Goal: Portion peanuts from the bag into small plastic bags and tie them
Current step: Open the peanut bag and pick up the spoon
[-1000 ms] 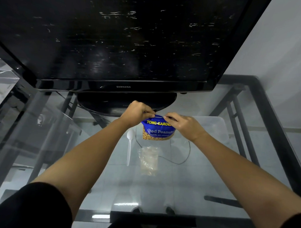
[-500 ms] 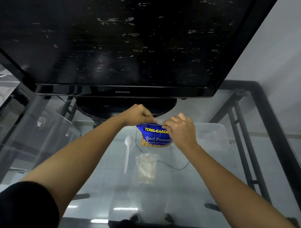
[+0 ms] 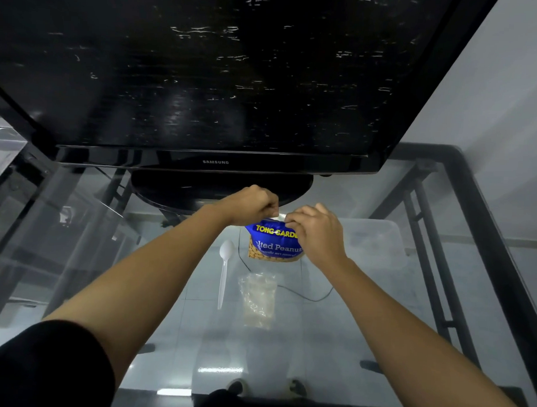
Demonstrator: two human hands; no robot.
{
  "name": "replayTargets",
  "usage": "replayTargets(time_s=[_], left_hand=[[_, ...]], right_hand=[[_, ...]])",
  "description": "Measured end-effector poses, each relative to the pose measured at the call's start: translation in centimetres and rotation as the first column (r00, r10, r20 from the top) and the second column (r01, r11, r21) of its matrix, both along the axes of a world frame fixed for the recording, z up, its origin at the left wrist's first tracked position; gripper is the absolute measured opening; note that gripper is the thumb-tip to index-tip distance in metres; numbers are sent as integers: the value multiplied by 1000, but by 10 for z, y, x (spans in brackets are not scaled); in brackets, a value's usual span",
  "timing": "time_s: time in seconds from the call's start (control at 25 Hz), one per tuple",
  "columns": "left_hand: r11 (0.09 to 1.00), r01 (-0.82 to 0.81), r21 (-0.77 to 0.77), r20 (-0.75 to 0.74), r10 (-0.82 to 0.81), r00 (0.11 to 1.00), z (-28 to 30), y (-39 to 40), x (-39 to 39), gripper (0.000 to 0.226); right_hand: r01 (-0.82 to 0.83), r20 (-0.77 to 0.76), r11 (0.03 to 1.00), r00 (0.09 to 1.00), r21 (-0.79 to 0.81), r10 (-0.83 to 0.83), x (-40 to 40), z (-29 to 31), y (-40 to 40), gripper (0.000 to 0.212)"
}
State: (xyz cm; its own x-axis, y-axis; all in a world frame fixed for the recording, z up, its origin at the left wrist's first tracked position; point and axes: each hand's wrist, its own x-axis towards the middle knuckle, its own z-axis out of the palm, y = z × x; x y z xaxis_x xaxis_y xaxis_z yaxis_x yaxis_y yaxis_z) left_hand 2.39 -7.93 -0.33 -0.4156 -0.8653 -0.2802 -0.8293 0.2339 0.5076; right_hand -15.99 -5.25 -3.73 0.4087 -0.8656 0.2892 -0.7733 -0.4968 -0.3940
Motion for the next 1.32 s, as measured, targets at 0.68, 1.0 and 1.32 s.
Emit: replayTargets(time_s=[0.68,1.0,1.32], left_hand=[[922,-64,-382,5,71,997,7,6,-7,26],[921,-378,95,-83,385,919,12,38,-4,45],[772,-629,96,-399,608,686,14,55,3,17]], right_hand=[[-93,48,960,995,262,84,-18,23,28,15],[-10,153,812,983,584,-98,-21,30,17,60],[-54,118,748,993,661,-32,-25,40,9,68]])
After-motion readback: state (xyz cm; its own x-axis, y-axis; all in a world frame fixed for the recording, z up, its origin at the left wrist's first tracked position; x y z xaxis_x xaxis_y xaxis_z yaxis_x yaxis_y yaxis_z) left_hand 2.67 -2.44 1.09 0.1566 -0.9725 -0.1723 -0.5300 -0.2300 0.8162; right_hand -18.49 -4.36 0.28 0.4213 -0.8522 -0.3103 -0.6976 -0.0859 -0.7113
